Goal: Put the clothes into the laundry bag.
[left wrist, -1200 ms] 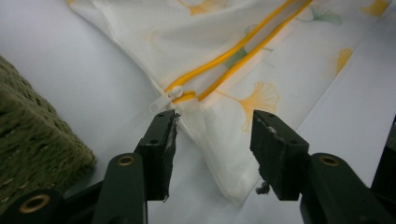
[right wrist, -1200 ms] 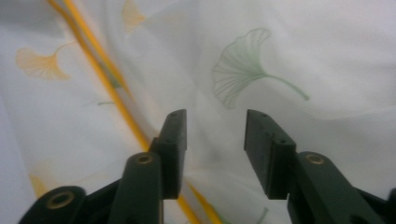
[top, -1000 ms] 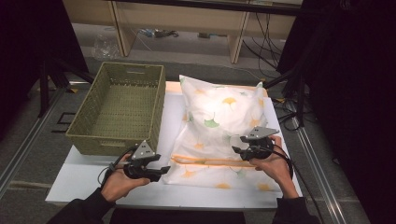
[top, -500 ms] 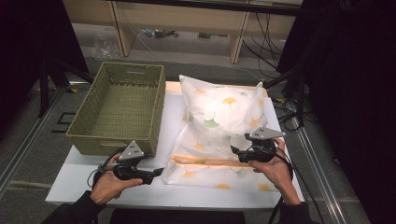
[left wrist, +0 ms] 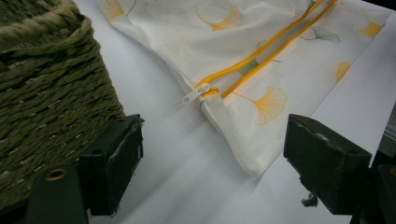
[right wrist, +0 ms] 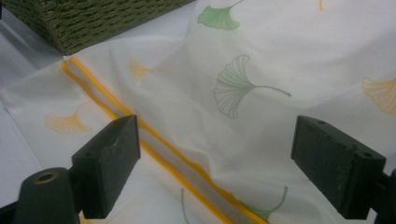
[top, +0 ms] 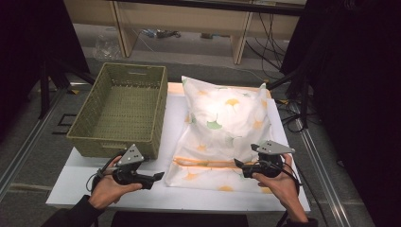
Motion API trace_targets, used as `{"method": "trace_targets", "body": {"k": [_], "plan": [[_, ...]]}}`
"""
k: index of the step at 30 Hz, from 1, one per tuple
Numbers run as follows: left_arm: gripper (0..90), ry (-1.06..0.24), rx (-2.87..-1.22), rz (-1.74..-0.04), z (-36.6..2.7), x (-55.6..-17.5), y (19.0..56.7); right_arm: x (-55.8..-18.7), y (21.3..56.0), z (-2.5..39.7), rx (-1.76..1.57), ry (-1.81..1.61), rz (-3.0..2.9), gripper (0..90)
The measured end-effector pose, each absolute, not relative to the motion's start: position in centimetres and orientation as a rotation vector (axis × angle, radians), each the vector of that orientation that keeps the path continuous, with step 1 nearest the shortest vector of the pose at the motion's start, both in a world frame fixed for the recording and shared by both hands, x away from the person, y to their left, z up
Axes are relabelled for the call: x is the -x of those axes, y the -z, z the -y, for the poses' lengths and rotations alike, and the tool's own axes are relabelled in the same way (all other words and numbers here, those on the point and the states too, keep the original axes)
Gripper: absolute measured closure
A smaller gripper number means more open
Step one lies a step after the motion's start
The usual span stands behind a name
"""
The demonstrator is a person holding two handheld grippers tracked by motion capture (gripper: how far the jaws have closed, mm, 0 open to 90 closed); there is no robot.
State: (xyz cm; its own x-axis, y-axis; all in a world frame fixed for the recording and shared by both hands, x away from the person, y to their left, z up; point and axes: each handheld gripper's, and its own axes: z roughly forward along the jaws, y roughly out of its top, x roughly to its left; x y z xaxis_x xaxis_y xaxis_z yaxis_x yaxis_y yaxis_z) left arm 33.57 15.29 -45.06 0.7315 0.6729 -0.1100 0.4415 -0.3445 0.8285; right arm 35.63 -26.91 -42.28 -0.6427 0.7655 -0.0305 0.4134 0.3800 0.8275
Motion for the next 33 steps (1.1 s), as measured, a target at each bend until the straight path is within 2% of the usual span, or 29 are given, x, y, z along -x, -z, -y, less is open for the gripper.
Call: {"method": "trace_targets", "body": {"k": [12,25,33], "plan": [[19.0,-0.359,-2.004,-0.818,-15.9,-32.9,45.0,-34.0,43.8,28.1,-1.041,-1.124,-2.233,16.6],[16.7,-0.328,-1.982,-0.795,-14.9,-31.6,45.0,-31.3,44.8,27.9,-1.003,-1.107,-2.284,16.9],[16.1,-0.356,-2.007,-0.777,-14.2,-31.2,45.3,-30.1,45.3,27.7,-0.971,-1.083,-2.318,16.9]]}}
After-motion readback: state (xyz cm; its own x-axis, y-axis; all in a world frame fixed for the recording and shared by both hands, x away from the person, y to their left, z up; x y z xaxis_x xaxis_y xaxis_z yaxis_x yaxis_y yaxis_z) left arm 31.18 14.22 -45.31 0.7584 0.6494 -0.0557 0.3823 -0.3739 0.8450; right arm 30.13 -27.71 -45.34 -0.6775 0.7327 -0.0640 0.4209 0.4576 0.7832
